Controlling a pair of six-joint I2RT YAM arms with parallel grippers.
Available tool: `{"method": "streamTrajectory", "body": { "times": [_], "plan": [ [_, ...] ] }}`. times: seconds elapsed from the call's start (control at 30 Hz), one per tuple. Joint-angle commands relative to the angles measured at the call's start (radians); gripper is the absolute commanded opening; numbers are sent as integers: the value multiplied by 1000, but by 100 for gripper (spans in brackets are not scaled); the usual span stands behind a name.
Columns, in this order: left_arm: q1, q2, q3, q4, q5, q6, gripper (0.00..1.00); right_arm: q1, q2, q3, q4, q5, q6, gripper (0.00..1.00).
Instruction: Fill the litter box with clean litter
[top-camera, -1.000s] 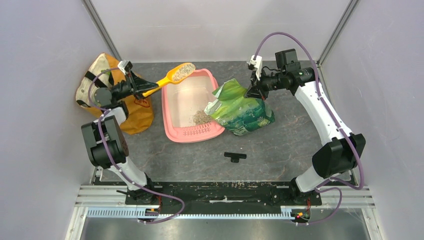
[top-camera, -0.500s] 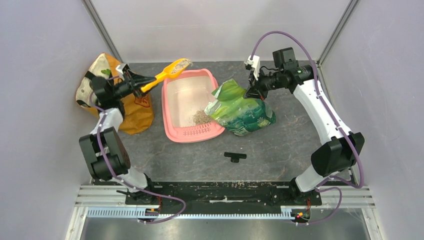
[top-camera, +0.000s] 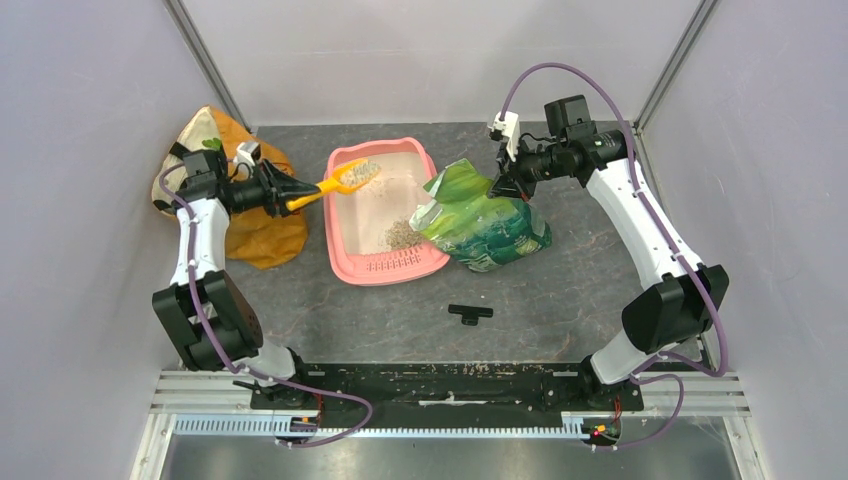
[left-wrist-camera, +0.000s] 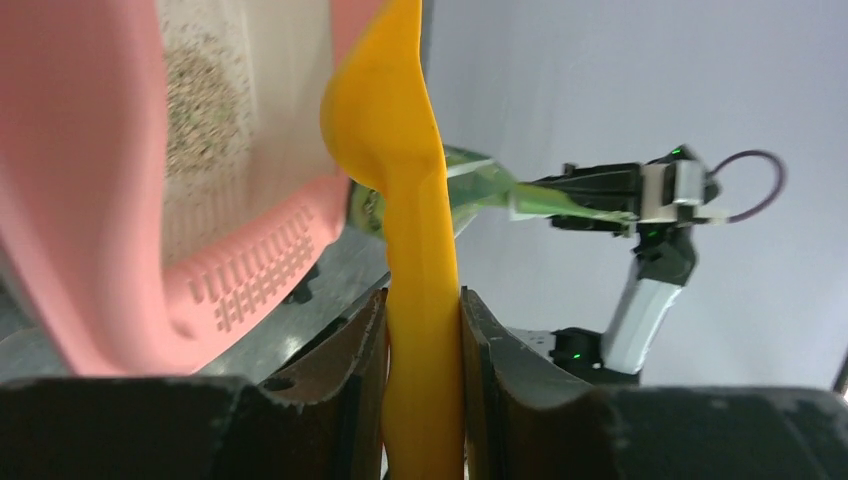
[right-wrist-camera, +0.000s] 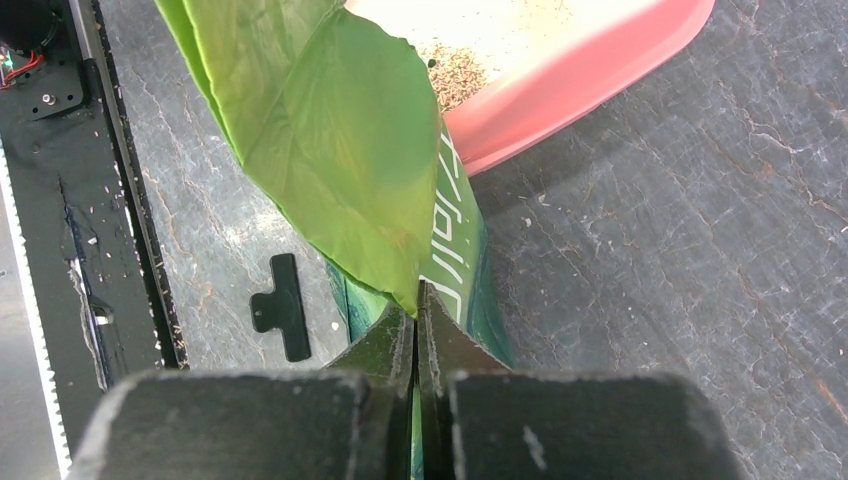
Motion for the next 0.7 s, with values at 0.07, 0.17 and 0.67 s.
{"method": "streamTrajectory", "body": {
  "times": [0.07,0.17,0.67],
  "plan": [
    [-10,8,-3,-348,-135,455,2,8,-18,46,29,-25,-14,0],
    [-47,-20,13,-359,-263,507,2,8,-24,39,29,-23,-18,0],
    [-524,-160,168,-329,-971,660,2,-54,-66,23,66,15,76,0]
  ]
}}
